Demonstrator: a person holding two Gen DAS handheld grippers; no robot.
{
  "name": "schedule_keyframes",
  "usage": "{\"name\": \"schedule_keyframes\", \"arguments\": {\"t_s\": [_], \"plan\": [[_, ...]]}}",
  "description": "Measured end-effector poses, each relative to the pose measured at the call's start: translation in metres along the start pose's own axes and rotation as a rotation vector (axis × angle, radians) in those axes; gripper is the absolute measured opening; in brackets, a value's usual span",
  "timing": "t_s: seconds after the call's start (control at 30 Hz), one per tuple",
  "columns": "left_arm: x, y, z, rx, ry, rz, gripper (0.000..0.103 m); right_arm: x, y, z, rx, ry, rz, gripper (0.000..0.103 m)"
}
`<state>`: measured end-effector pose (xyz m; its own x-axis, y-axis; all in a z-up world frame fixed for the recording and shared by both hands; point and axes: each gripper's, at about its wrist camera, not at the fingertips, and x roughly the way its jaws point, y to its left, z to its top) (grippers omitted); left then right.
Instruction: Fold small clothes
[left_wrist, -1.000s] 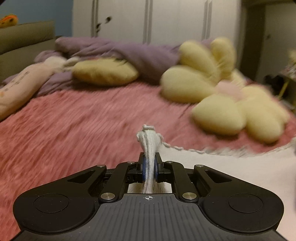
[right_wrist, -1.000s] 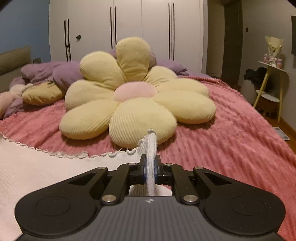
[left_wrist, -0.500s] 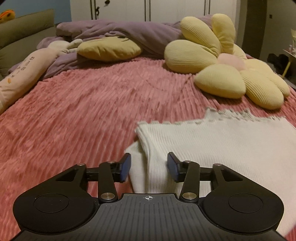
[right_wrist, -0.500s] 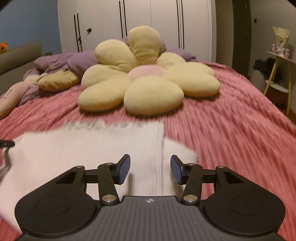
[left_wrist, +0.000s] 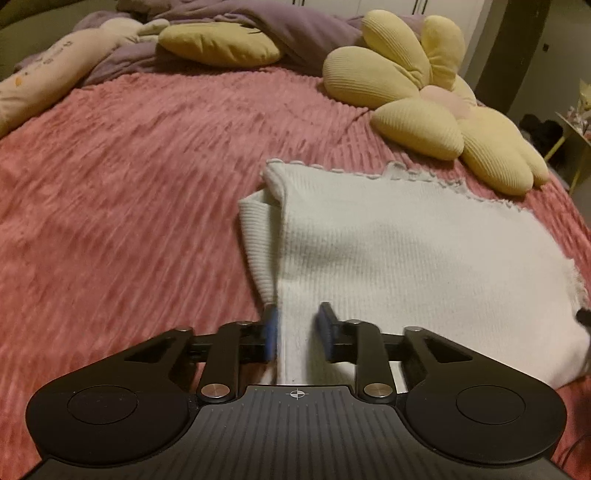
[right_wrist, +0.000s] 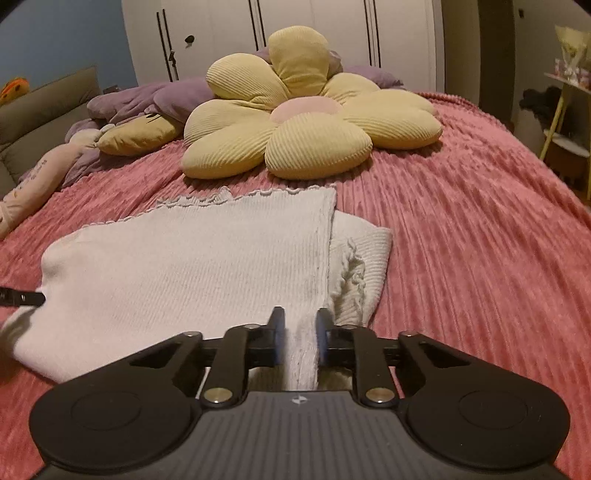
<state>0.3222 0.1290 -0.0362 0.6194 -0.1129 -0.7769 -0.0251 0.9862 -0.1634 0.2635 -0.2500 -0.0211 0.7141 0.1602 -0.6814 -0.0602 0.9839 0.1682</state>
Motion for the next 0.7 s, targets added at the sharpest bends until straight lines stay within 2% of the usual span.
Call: {"name": "schedule_keyframes", "arguments": {"t_s": [0.07, 0.2, 0.33, 0.47, 0.53, 0.57, 0.7], "plan": [[0.0, -0.001, 0.002, 0.001, 0.002, -0.004, 0.013, 0.001, 0.0, -0.001, 0.01, 0.011, 0.004, 0.009], [-0.002, 0.001, 0.001, 0.007, -0.003, -0.003, 0.012, -0.002, -0.001, 0.0, 0.009, 0.008, -0.029, 0.01], [0.0, 0.005, 0.001, -0.033, 0.005, -0.014, 0.013, 0.003, -0.008, -0.004, 0.067, 0.052, 0.013, 0.015], [0.004, 0.01, 0.0, -0.068, 0.024, -0.016, 0.021, 0.009, -0.005, -0.004, 0.048, 0.067, 0.041, 0.017], [0.005, 0.01, 0.0, -0.056, 0.024, -0.014, 0.018, 0.012, -0.003, -0.002, 0.025, 0.07, 0.027, 0.012], [0.004, 0.009, 0.0, -0.05, 0.018, -0.012, 0.011, 0.012, -0.001, -0.001, 0.007, 0.065, 0.018, 0.009], [-0.001, 0.007, -0.001, -0.041, 0.001, 0.04, 0.01, 0.004, 0.008, -0.005, -0.078, -0.01, -0.116, 0.007]]}}
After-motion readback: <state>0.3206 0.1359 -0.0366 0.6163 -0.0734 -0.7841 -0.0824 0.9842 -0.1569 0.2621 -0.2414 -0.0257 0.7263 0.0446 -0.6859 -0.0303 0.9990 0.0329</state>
